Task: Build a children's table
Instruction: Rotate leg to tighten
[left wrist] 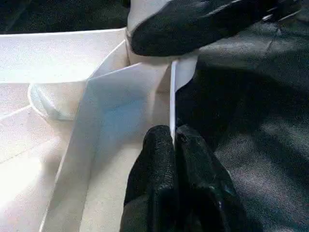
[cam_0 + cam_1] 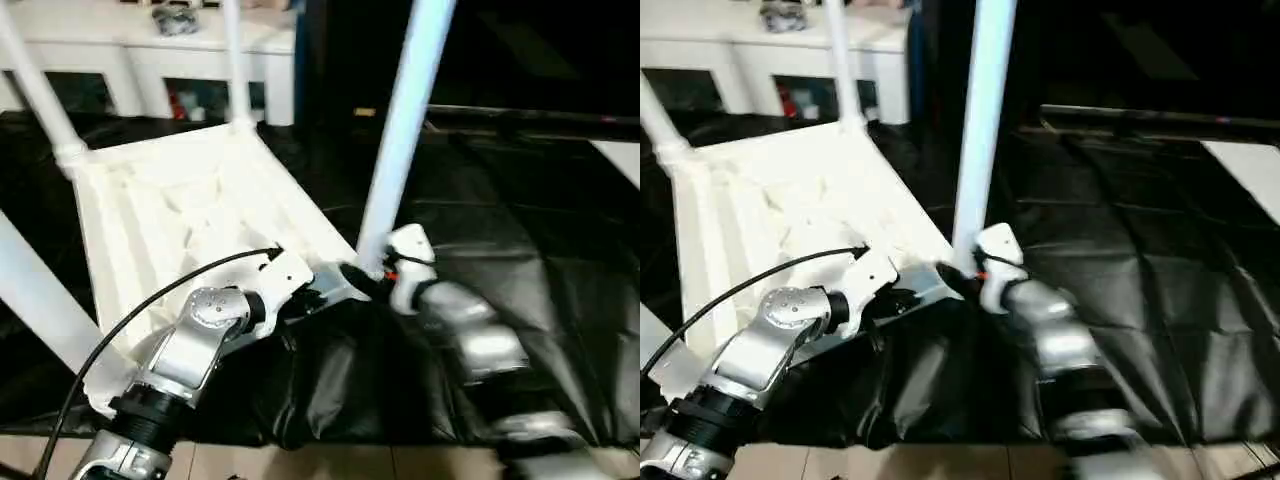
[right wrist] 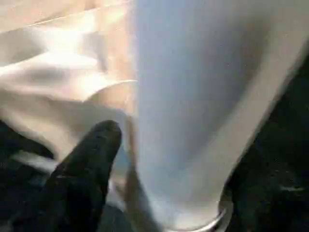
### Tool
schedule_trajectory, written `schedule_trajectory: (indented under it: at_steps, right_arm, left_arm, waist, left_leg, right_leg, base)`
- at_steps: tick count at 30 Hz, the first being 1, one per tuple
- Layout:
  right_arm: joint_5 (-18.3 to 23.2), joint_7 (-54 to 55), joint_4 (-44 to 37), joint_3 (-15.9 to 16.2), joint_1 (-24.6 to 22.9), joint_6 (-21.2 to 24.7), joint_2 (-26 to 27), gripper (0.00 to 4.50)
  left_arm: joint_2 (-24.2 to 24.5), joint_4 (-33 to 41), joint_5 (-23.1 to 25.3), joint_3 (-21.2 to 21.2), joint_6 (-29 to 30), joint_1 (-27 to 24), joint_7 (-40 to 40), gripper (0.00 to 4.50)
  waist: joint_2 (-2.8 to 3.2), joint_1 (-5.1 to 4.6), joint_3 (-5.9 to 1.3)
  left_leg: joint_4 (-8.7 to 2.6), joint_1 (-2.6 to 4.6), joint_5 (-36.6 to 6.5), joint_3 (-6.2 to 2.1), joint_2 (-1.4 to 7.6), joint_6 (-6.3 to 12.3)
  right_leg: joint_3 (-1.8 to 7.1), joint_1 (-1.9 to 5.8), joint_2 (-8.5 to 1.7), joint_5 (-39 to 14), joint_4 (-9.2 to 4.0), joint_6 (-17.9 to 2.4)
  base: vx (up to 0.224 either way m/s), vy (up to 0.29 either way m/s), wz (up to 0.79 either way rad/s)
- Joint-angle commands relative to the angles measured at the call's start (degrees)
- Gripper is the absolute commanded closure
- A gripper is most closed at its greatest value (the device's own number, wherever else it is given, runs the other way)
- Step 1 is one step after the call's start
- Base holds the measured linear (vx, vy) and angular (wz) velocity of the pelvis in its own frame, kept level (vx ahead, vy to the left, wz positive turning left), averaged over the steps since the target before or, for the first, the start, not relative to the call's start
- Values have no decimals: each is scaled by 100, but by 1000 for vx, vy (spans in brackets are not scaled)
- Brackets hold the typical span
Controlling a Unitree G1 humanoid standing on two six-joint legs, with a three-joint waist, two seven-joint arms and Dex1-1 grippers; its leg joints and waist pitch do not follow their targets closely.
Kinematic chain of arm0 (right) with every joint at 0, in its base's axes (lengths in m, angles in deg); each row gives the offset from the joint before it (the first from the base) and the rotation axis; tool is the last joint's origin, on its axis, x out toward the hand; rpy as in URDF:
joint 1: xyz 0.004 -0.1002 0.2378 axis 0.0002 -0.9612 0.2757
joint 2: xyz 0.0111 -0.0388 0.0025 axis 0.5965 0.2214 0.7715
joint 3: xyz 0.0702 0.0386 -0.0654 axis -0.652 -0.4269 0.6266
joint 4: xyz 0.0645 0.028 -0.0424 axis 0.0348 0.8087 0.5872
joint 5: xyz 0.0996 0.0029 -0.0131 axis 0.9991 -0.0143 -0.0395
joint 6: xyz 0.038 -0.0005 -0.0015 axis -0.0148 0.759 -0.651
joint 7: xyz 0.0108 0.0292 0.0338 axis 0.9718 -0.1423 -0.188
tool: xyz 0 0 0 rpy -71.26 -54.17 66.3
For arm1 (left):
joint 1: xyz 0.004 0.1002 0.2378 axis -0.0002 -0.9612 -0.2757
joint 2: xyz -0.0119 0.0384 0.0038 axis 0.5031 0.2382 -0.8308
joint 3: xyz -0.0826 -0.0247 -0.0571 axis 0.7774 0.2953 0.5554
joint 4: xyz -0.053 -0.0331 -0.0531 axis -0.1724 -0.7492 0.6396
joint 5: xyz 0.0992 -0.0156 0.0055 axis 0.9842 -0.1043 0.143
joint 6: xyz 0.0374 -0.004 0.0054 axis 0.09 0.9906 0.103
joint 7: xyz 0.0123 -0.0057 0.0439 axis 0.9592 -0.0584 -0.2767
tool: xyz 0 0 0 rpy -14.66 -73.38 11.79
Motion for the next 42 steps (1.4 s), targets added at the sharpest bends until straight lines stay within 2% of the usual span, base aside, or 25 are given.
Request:
schedule_trajectory:
  at_steps: [1, 2, 6, 8, 12, 13, 14, 15, 19, 20, 21, 22, 23, 24, 25, 28, 30, 31, 33, 35, 36, 37, 39, 40, 42]
  right_arm:
    - [137, -870, -183, 346, -58, -16, -210, 87]
    - [206, -1059, -236, 267, -48, -2, -405, 87]
    - [403, -1933, -399, 118, -128, -8, -1220, 87]
    - [420, -2024, -415, 120, -149, -23, -1311, 87]
    - [429, -2260, -436, 113, -204, -22, -1544, 87]
    - [440, -2355, -433, 109, -234, -24, -1652, 87]
    - [463, -2450, -453, 92, -285, -88, -1764, 87]
    - [444, -2400, -463, 79, -295, -158, -1770, 87]
    - [481, -2359, -499, 55, -286, -148, -1740, 87]
    - [526, -2396, -517, 55, -279, -116, -1746, 87]
    - [489, -2310, -499, 68, -253, -180, -1714, 87]
    - [472, -2170, -406, 48, -172, -183, -1641, 87]
    - [472, -2170, -406, 48, -172, -183, -1641, 87]
    - [470, -2121, -363, 35, -138, -176, -1614, 57]
    - [510, -2108, -329, 35, -81, -115, -1558, 51]
    - [473, -2065, -282, 137, -14, -176, -1459, 45]
    - [400, -1929, -164, 189, 69, -264, -1359, 45]
    - [344, -1800, -17, 219, 167, -311, -1258, 45]
    - [296, -1687, 122, 241, 259, -366, -1165, 79]
    - [242, -1514, 322, 247, 393, -329, -1072, 86]
    - [220, -1450, 413, 252, 457, -315, -1032, 86]
    - [172, -1401, 530, 283, 527, -311, -1007, 113]
    - [140, -1380, 601, 305, 570, -310, -995, 122]
    - [114, -1415, 643, 342, 593, -334, -988, 144]
    - [107, -1437, 688, 364, 616, -350, -962, 157]
  left_arm:
    - [1, 32, 29, -58, -97, 205, -72, 450]
    - [38, 57, 14, -47, -101, 189, -34, 450]
    - [201, 203, -59, -90, -171, 46, 172, 450]
    - [223, 231, -67, -103, -176, 21, 199, 450]
    - [263, 281, -78, -120, -180, -26, 229, 450]
    - [276, 298, -81, -135, -182, -48, 237, 450]
    - [288, 327, -89, -151, -178, -72, 250, 450]
    - [289, 344, -105, -153, -170, -80, 266, 450]
    - [301, 377, -130, -183, -186, -91, 318, 450]
    - [315, 389, -149, -206, -190, -90, 334, 450]
    - [331, 401, -162, -232, -199, -96, 364, 450]
    - [356, 415, -185, -258, -210, -105, 415, 450]
    - [356, 415, -185, -258, -210, -105, 415, 450]
    - [365, 417, -195, -267, -213, -105, 430, 450]
    - [393, 413, -212, -276, -228, -97, 470, 450]
    - [437, 398, -220, -276, -256, -80, 512, 450]
    - [459, 402, -216, -280, -267, -87, 524, 450]
    - [469, 377, -211, -280, -286, -84, 528, 450]
    - [477, 361, -207, -277, -291, -88, 525, 450]
    - [490, 379, -219, -287, -269, -105, 524, 450]
    - [500, 391, -227, -292, -255, -114, 528, 450]
    - [520, 402, -237, -301, -234, -119, 548, 450]
    - [534, 403, -243, -305, -226, -118, 566, 450]
    - [558, 390, -241, -302, -229, -110, 585, 450]
    - [598, 379, -235, -301, -232, -103, 609, 450]
  waist:
    - [-9, 41, -296]
    - [-1, 71, -306]
    - [-64, 156, -338]
    - [-49, 174, -328]
    - [-78, 154, -318]
    - [-114, 142, -313]
    - [-96, 156, -312]
    - [-70, 157, -306]
    - [-85, 142, -313]
    - [-62, 149, -315]
    - [-73, 143, -317]
    - [-37, 141, -325]
    - [-43, 140, -325]
    - [-45, 140, -328]
    - [-50, 140, -327]
    - [-65, 142, -327]
    - [-47, 142, -322]
    - [-69, 131, -325]
    - [-53, 127, -323]
    - [-50, 126, -327]
    - [-70, 129, -330]
    - [-62, 132, -339]
    - [-59, 137, -335]
    - [-91, 140, -331]
    - [-82, 148, -328]
  left_leg:
    - [-415, 55, -1447, -110, 313, 194]
    - [-390, 78, -1364, -94, 314, 248]
    - [-340, 30, -855, -82, 313, 460]
    - [-332, 13, -772, -79, 312, 539]
    - [-341, 23, -919, -88, 319, 519]
    - [-340, 23, -967, -82, 317, 499]
    - [-344, 35, -992, -90, 325, 476]
    - [-342, 38, -994, -89, 325, 463]
    - [-332, 36, -942, -84, 317, 470]
    - [-333, 40, -933, -89, 320, 469]
    - [-331, 35, -921, -85, 317, 479]
    - [-335, 42, -891, -93, 324, 459]
    - [-335, 39, -882, -93, 320, 457]
    - [-331, 39, -877, -92, 320, 463]
    - [-329, 38, -859, -89, 315, 470]
    - [-328, 42, -884, -85, 319, 464]
    - [-336, 50, -935, -89, 327, 423]
    - [-338, 53, -944, -86, 327, 391]
    - [-338, 55, -940, -86, 321, 346]
    - [-337, 51, -882, -86, 323, 337]
    - [-334, 49, -853, -82, 321, 339]
    - [-327, 49, -762, -83, 317, 354]
    - [-323, 53, -755, -78, 319, 363]
    - [-324, 48, -757, -70, 318, 379]
    - [-330, 47, -784, -78, 318, 378]
  right_leg:
    - [277, 174, -491, -1300, -476, -1067]
    - [278, 168, -488, -1220, -475, -1104]
    - [253, 231, -475, -577, -388, -1257]
    - [251, 232, -475, -460, -374, -1306]
    - [234, 229, -486, -784, -406, -1305]
    - [234, 222, -481, -914, -422, -1289]
    - [236, 221, -490, -1007, -424, -1278]
    - [241, 214, -488, -1018, -427, -1277]
    - [241, 214, -479, -896, -420, -1299]
    - [240, 213, -480, -865, -413, -1316]
    - [239, 218, -473, -826, -412, -1324]
    - [236, 214, -469, -679, -394, -1370]
    - [235, 219, -465, -636, -389, -1386]
    - [234, 225, -461, -560, -379, -1413]
    - [234, 228, -463, -527, -378, -1430]
    - [235, 229, -471, -584, -378, -1426]
    - [236, 215, -481, -691, -384, -1419]
    - [235, 213, -484, -715, -383, -1428]
    - [237, 206, -477, -718, -372, -1443]
    - [240, 215, -476, -617, -357, -1450]
    - [240, 220, -474, -574, -354, -1444]
    - [238, 224, -476, -451, -329, -1472]
    - [241, 220, -475, -407, -329, -1477]
    - [241, 226, -473, -388, -331, -1464]
    - [240, 232, -482, -446, -331, -1435]
  base:
    - [0, 0, 0]
    - [0, 0, 0]
    - [0, 0, 0]
    - [0, 0, 0]
    - [0, 0, 0]
    - [0, 0, 0]
    - [0, 0, 0]
    - [0, 0, 0]
    - [0, 0, 0]
    - [0, 0, 0]
    - [0, 0, 0]
    - [0, 0, 0]
    - [0, 0, 0]
    - [0, 0, 0]
    - [0, 0, 0]
    - [0, 0, 0]
    - [0, 0, 0]
    - [0, 0, 0]
    - [0, 0, 0]
    - [0, 0, 0]
    - [0, 0, 0]
    - [0, 0, 0]
    - [0, 0, 0]
    - [0, 0, 0]
    - [0, 0, 0]
